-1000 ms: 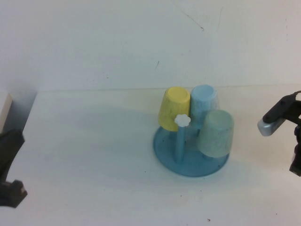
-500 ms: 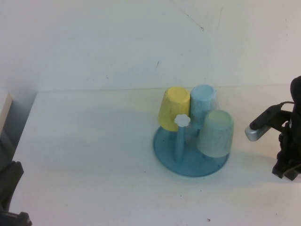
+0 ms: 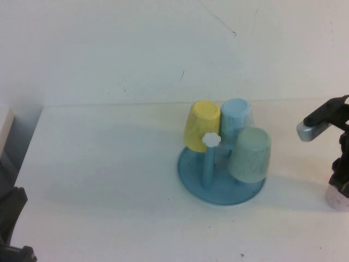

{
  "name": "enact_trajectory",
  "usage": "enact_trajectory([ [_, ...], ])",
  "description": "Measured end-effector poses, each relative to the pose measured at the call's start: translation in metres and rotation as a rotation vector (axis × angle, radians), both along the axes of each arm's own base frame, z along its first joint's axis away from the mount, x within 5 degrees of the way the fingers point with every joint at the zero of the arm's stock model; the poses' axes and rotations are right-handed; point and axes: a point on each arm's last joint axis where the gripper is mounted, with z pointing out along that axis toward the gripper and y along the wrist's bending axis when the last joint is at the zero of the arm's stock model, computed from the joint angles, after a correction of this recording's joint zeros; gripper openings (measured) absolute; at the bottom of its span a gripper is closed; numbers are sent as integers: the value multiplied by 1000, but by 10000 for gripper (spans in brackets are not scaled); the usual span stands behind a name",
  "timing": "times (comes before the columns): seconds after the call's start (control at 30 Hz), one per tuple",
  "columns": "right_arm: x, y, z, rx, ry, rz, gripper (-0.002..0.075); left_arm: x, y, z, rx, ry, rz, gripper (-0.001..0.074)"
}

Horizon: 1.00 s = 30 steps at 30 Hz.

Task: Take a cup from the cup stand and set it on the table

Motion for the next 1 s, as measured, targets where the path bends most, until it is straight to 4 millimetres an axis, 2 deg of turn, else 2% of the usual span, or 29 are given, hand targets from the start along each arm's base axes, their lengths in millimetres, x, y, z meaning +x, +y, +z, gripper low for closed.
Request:
enact_trajectory([
  [0.1, -17, -3, 31, 30, -74, -8, 338, 0, 0, 0, 0, 0, 0, -1],
  [0.27, -58, -4, 77, 188, -274, -35, 328, 0, 0, 0, 0, 0, 0, -1],
  [0.37, -91, -3, 98, 327, -430, -25, 290, 0, 0, 0, 0, 1, -2, -1],
  [0.5, -145, -6, 123, 507, -676, 64, 212, 0, 0, 0, 0, 1, -2, -1],
  [0.6, -183, -10, 129, 609, -836, 100, 158, 0, 0, 0, 0, 1, -2, -1],
  [0.77, -236, -21, 124, 695, -1038, 113, 57, 0, 0, 0, 0, 1, -2, -1],
  [0.87, -257, -26, 122, 717, -1100, 130, 15, 0, 0, 0, 0, 1, -2, -1],
  [1.0, -271, -28, 121, 728, -1112, 149, 3, 0, 0, 0, 0, 1, -2, -1],
])
